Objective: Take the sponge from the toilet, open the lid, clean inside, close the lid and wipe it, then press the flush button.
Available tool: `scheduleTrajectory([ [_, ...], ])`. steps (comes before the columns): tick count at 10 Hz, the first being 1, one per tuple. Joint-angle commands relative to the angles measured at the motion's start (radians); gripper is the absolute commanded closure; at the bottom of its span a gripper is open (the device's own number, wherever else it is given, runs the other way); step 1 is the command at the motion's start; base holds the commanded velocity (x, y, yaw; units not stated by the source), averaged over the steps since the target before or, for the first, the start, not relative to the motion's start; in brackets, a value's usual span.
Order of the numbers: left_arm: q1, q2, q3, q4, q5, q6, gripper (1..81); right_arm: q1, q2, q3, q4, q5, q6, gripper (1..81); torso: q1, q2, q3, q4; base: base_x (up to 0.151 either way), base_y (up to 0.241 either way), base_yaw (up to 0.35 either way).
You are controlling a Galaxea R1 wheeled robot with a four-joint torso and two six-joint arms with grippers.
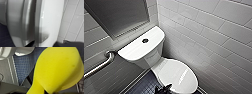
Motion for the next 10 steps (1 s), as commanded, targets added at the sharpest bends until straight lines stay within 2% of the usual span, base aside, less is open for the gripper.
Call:
scheduleTrajectory([
  [1,-0.119,0.087,-0.053,0.108,-0.040,-0.002,1.0,-0.016,-0.038,0.012,-0.029,-0.051,0.001,81.1,0.000,0.000,0.000,0.000,0.000,0.000,0.000],
  [4,-0.137,0.109,-0.047,0.127,-0.001,-0.004,1.0,-0.009,-0.038,0.015,-0.028,-0.051,-0.001,81.1,0.000,0.000,0.000,0.000,0.000,0.000,0.000],
  [7,-0.145,0.115,-0.051,0.128,0.001,-0.005,1.0,-0.003,-0.040,0.019,-0.028,-0.055,0.001,81.1,0.000,0.000,0.000,0.000,0.000,0.000,0.000],
  [10,-0.177,0.058,0.031,0.138,-0.022,-0.071,1.0,-0.005,-0.040,0.015,-0.028,-0.055,0.001,81.1,0.000,0.000,0.000,0.000,0.000,0.000,0.000],
])
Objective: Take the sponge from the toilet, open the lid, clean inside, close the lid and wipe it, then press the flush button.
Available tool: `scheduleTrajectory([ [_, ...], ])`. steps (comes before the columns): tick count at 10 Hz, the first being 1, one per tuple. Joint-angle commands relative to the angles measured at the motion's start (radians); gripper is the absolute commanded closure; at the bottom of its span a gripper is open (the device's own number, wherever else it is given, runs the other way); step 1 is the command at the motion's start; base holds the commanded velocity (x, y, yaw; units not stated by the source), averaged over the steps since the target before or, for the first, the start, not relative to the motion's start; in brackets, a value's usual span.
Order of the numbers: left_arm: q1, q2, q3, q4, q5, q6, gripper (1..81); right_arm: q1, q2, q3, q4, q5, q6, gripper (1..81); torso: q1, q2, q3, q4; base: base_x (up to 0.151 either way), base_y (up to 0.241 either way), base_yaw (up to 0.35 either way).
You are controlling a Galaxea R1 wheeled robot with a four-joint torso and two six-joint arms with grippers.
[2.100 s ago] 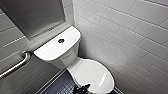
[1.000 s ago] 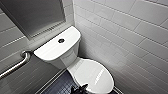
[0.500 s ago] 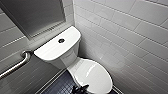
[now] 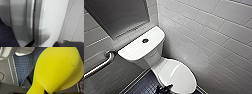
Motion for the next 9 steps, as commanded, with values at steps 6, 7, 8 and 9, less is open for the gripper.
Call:
scheduleTrajectory([
  [6,-0.168,-0.078,0.230,0.122,-0.227,-0.149,1.0,-0.014,-0.035,0.012,-0.028,-0.048,0.000,81.1,0.000,0.000,0.000,0.000,0.000,0.000,0.000],
  [7,-0.171,-0.094,0.250,0.142,-0.231,-0.176,1.0,-0.014,-0.035,0.010,-0.028,-0.048,0.000,81.1,0.000,0.000,-0.001,0.000,0.000,0.000,0.000],
  [8,-0.172,-0.106,0.270,0.145,-0.231,-0.180,1.0,-0.016,-0.034,0.009,-0.028,-0.046,0.000,81.1,0.000,0.000,-0.001,0.000,0.000,0.000,0.000],
  [9,-0.174,-0.117,0.292,0.145,-0.233,-0.180,1.0,-0.017,-0.029,0.006,-0.028,-0.045,0.000,81.1,0.000,0.000,-0.001,0.000,0.000,0.000,0.000],
])
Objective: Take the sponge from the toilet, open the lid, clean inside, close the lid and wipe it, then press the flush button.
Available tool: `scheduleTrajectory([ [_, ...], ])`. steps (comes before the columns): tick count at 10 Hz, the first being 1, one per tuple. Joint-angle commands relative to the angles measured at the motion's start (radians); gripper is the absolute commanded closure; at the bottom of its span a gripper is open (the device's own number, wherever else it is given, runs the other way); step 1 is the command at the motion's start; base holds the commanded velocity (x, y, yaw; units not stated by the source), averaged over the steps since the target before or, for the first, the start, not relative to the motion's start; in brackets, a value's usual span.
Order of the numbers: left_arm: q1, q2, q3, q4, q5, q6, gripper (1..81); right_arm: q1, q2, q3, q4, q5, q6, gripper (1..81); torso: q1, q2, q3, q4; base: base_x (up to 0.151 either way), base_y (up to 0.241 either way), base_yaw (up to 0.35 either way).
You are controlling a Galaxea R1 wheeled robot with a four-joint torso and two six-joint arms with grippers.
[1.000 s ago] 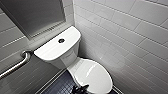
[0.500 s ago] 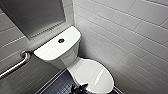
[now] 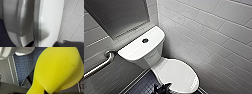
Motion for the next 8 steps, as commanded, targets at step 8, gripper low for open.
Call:
scheduleTrajectory([
  [8,-0.172,-0.079,0.267,0.060,-0.238,-0.051,1.0,-0.017,-0.021,-0.016,-0.016,-0.043,0.000,81.1,0.001,0.000,0.055,0.000,0.000,0.000,0.000],
])
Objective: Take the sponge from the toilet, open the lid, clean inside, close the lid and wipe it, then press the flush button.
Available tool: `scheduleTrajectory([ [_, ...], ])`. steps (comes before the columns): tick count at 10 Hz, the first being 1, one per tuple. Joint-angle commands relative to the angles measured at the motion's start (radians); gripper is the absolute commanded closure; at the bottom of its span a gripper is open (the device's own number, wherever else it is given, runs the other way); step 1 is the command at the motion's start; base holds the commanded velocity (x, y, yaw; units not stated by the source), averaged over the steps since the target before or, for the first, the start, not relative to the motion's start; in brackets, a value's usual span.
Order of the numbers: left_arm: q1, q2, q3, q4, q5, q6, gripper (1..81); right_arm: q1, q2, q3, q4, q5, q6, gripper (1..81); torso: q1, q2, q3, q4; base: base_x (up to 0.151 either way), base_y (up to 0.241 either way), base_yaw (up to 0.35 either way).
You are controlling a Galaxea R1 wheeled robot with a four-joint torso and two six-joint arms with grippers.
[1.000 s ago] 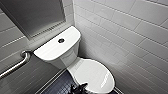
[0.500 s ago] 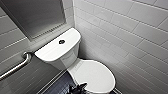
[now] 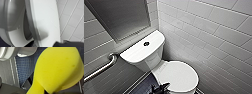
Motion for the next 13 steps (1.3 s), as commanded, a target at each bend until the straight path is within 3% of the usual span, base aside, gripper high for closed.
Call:
scheduleTrajectory([
  [1,-0.172,-0.010,0.146,0.056,-0.261,-0.058,1.0,-0.009,-0.029,0.003,-0.017,-0.043,0.000,81.1,0.000,0.000,0.000,0.000,0.000,0.000,0.000],
  [4,-0.172,-0.108,0.189,0.018,-0.379,-0.182,1.0,-0.006,-0.025,0.003,-0.017,-0.046,0.000,81.1,0.000,0.000,0.000,0.000,0.000,0.000,0.000],
  [10,-0.175,-0.194,0.177,-0.027,-0.438,-0.187,1.0,-0.018,-0.029,0.017,-0.027,-0.043,0.000,81.1,0.000,0.000,0.000,0.000,0.000,0.000,0.000],
  [13,-0.160,-0.247,0.108,-0.050,-0.447,-0.181,1.0,-0.021,-0.029,0.024,-0.032,-0.042,-0.001,81.1,0.000,0.000,0.000,0.000,0.000,0.000,0.000],
])
